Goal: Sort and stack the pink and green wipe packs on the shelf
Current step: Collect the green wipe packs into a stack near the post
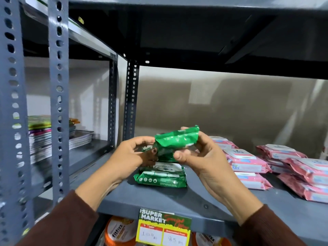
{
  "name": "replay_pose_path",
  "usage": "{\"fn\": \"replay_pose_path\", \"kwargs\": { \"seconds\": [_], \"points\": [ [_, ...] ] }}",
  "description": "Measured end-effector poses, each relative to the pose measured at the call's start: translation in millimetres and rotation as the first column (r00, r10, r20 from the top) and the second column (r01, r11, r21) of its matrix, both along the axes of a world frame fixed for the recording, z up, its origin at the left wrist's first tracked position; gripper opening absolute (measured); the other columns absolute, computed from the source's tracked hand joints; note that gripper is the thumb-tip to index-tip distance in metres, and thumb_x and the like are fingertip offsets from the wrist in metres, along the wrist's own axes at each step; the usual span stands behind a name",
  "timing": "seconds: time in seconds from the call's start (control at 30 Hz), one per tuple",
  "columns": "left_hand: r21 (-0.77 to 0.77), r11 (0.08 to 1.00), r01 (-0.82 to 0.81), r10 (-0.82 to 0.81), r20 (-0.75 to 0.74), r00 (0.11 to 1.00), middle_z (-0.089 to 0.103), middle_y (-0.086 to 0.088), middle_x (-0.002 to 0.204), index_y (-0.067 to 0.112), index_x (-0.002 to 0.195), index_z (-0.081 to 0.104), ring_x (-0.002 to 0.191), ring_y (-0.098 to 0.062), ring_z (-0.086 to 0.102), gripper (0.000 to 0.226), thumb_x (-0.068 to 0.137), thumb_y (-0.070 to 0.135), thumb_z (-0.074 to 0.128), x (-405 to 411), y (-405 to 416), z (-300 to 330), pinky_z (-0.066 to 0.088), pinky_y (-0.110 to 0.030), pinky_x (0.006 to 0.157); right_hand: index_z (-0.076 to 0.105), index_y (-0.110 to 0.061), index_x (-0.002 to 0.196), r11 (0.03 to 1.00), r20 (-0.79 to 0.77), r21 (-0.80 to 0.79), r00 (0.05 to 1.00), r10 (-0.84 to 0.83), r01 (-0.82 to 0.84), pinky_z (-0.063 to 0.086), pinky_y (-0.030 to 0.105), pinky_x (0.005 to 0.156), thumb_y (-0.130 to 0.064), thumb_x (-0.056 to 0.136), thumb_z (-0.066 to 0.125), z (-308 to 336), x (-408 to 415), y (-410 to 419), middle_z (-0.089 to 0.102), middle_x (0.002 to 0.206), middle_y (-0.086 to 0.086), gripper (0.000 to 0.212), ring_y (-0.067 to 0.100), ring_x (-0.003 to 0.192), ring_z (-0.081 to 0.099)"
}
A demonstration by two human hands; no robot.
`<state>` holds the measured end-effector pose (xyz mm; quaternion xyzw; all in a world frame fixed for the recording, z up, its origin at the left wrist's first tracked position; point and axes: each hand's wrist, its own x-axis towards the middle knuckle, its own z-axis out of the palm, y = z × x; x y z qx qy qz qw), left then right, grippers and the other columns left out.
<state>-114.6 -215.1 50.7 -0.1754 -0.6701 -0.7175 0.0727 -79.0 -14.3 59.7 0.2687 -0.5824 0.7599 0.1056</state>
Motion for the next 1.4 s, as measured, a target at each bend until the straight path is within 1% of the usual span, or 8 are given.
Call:
{"fn": "replay_pose_path", "kwargs": {
  "seconds": [0.1, 0.2, 0.33, 0.53, 0.73, 0.87, 1.07, 1.4],
  "points": [
    [0.071, 0.995, -0.070, 0.060, 0.125, 0.990, 0.067, -0.028, 0.113, 0.000, 0.110, 0.063, 0.080, -0.028, 0.072, 0.030, 0.084, -0.017, 0.062, 0, 7, 6, 0.063, -0.033, 0.062, 0.067, -0.013, 0.122, 0.955, -0.213, 0.139, 0.949, -0.231, 0.263, 0.060, 0.031, 0.073, 0.013, 0.066, 0.081, 3, -2, 0, 0.075, 0.109, 0.006, 0.063, 0.018, 0.076, 0.070],
    [0.347, 0.938, 0.007, -0.111, 0.279, 0.954, 0.067, -0.027, 0.100, -0.007, 0.103, 0.062, 0.053, -0.022, 0.070, 0.017, 0.097, 0.007, 0.054, 9, 5, 20, 0.058, -0.024, 0.045, 0.071, -0.035, 0.113, 0.627, -0.627, 0.251, 0.617, -0.475, 0.738, 0.053, 0.040, 0.071, -0.011, 0.075, 0.083, 0, -2, 3, 0.067, 0.091, -0.017, 0.046, 0.014, 0.079, 0.061],
    [0.476, 0.876, 0.081, -0.239, 0.282, 0.929, 0.068, -0.029, 0.107, -0.010, 0.110, 0.057, 0.084, -0.035, 0.073, 0.049, 0.088, 0.033, 0.063, 6, -17, 22, 0.063, -0.039, 0.068, 0.073, -0.036, 0.105, 0.276, -0.870, 0.166, 0.272, -0.411, 0.947, 0.031, 0.038, 0.077, -0.026, 0.070, 0.085, -9, -2, -6, 0.068, 0.098, -0.021, 0.039, 0.010, 0.091, 0.053],
    [0.056, 0.994, -0.093, 0.074, 0.279, 0.957, 0.078, -0.015, 0.096, -0.001, 0.106, 0.071, 0.087, -0.017, 0.074, 0.028, 0.078, -0.002, 0.073, 1, -15, 8, 0.059, -0.026, 0.082, 0.076, -0.040, 0.107, 0.289, -0.736, 0.536, 0.607, -0.298, 0.793, 0.028, 0.039, 0.086, -0.035, 0.078, 0.079, -21, -12, -6, 0.069, 0.100, -0.019, 0.029, 0.004, 0.103, 0.058],
    [-0.291, 0.941, -0.173, 0.218, 0.130, 0.967, 0.073, -0.008, 0.114, 0.004, 0.124, 0.065, 0.103, -0.015, 0.067, 0.043, 0.082, -0.003, 0.073, -16, -14, 2, 0.048, -0.032, 0.103, 0.066, -0.030, 0.118, 0.588, -0.377, 0.663, 0.885, -0.273, 0.463, 0.054, 0.029, 0.092, -0.003, 0.084, 0.075, -11, -7, 7, 0.077, 0.102, -0.012, 0.045, -0.001, 0.102, 0.068],
    [-0.437, 0.858, -0.269, 0.307, 0.017, 0.952, 0.073, -0.003, 0.111, 0.015, 0.118, 0.068, 0.072, -0.006, 0.059, 0.031, 0.088, 0.019, 0.071, -20, -20, 12, 0.047, -0.018, 0.068, 0.069, -0.022, 0.106, 0.753, -0.207, 0.565, 0.941, -0.267, 0.338, 0.058, 0.035, 0.082, -0.006, 0.089, 0.071, 16, -17, 14, 0.078, 0.097, 0.008, 0.024, 0.022, 0.089, 0.074],
    [-0.826, 0.540, -0.161, 0.326, 0.029, 0.945, 0.061, -0.005, 0.071, 0.008, 0.074, 0.064, 0.055, -0.018, 0.052, 0.040, 0.088, 0.045, 0.063, -51, 5, 43, 0.040, -0.024, 0.051, 0.070, -0.018, 0.099, 0.483, -0.143, 0.777, 0.861, -0.488, 0.404, 0.051, 0.024, 0.073, 0.002, 0.092, 0.056, 36, -120, 11, 0.071, 0.092, 0.005, 0.025, 0.020, 0.084, 0.065],
    [-0.784, 0.621, 0.002, 0.290, 0.233, 0.928, 0.063, -0.004, 0.072, 0.008, 0.093, 0.069, 0.055, -0.015, 0.049, 0.029, 0.099, 0.030, 0.051, -99, 16, 59, 0.038, -0.022, 0.049, 0.071, -0.016, 0.118, 0.331, -0.177, 0.857, 0.829, -0.531, 0.395, 0.041, 0.012, 0.056, -0.012, 0.098, 0.055, 26, -145, -1, 0.067, 0.109, 0.003, 0.026, 0.022, 0.103, 0.065]
  ]
}}
